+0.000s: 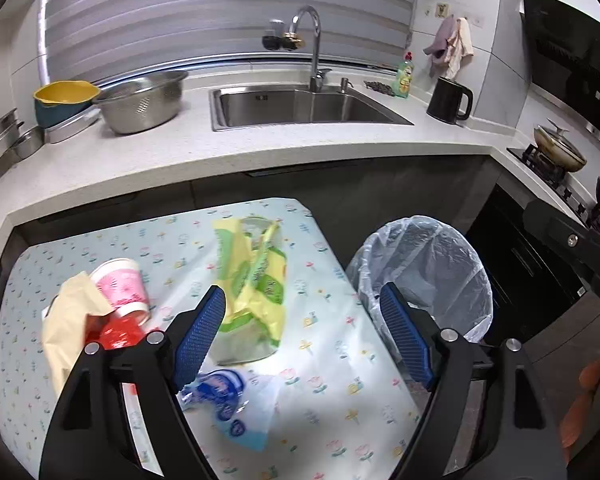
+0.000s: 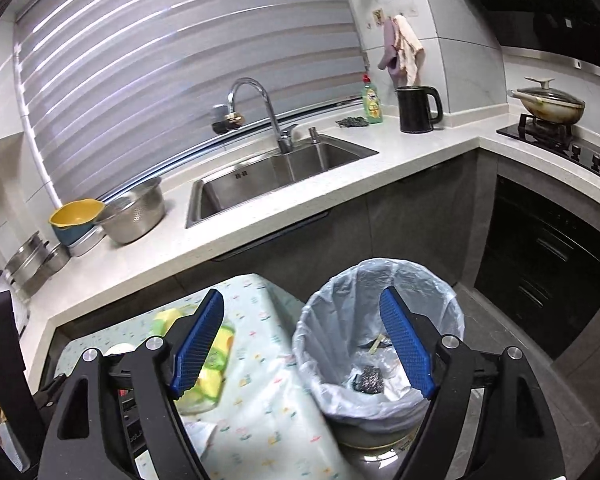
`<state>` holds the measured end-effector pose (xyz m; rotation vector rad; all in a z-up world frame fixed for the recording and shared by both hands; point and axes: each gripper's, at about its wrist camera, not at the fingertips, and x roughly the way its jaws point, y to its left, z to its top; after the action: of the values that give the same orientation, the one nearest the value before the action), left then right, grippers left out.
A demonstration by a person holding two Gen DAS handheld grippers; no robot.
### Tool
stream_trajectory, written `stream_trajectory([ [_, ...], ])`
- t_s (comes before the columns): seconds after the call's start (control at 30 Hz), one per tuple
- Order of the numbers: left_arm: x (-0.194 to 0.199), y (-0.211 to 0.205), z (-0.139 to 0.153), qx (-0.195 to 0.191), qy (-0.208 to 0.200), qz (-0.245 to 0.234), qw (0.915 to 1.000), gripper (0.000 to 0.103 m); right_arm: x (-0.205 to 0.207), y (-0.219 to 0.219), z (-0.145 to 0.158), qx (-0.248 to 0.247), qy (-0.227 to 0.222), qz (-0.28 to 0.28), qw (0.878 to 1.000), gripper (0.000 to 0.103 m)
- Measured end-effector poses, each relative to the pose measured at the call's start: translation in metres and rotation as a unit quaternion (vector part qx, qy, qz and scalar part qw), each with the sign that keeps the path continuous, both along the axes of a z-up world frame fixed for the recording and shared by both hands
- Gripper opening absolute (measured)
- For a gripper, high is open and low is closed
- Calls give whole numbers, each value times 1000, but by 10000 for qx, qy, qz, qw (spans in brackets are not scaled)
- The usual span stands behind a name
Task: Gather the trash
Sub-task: 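Move both open tools back over the trash on the table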
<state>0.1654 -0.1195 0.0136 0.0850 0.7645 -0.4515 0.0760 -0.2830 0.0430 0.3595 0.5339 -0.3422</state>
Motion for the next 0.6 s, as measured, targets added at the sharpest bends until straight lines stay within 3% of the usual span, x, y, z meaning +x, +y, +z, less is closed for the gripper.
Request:
stream_trajectory([
  [0.6,-17,135,-22,51,312,883,9956,77,-9,102,-18,94,322,721,9968,79],
])
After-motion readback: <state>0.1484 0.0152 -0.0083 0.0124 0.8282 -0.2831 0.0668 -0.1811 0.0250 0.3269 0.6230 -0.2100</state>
